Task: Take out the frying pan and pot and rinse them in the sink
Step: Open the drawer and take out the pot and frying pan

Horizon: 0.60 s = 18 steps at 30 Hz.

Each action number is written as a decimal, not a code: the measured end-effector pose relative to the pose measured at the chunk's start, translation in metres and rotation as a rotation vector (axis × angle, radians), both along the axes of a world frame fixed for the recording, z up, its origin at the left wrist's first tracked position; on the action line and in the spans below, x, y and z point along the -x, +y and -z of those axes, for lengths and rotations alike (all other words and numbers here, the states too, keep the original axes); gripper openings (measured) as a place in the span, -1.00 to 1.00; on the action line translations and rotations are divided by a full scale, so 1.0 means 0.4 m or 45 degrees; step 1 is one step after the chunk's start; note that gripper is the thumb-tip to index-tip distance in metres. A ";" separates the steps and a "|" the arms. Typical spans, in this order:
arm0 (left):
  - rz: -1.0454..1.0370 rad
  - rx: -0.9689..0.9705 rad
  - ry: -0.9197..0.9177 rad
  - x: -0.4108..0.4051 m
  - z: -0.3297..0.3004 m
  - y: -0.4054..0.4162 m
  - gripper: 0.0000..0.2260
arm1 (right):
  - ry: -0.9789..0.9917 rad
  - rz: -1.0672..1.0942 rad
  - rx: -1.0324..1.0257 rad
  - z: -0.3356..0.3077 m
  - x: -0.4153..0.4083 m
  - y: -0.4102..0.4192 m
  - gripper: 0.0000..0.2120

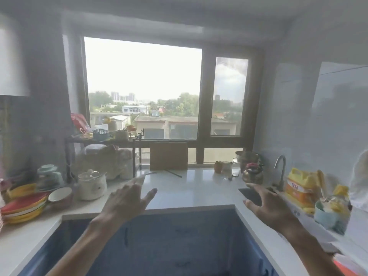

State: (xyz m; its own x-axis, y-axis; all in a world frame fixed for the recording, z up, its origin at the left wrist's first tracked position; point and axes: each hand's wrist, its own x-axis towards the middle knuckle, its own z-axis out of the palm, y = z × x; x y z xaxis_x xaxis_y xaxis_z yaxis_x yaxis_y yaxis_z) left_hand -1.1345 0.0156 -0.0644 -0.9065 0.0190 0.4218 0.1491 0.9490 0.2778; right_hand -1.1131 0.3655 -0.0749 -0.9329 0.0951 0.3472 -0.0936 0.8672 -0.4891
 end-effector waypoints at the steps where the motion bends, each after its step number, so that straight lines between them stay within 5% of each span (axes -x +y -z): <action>1: 0.029 -0.009 -0.008 0.067 0.023 0.012 -0.41 | -0.032 -0.012 0.005 0.025 0.069 0.012 -0.51; 7: 0.161 -0.095 -0.329 0.464 0.271 0.121 -0.53 | -0.404 -0.204 0.194 0.263 0.510 0.074 -0.64; 14: 0.042 -0.475 -0.875 0.864 0.656 0.268 -0.83 | -0.959 -0.369 0.317 0.652 0.951 0.119 -0.87; 18: 0.018 -0.641 -1.105 1.056 0.906 0.306 -0.82 | -1.134 -0.340 0.448 0.886 1.138 0.080 -0.88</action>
State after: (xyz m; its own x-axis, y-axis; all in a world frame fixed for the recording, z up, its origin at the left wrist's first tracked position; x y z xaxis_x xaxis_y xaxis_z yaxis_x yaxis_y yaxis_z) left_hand -1.5570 0.1381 -0.4266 -0.9053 0.0335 -0.4235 -0.2853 0.6905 0.6646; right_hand -1.5683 0.3976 -0.4294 -0.8452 -0.1929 -0.4984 0.2621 0.6630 -0.7012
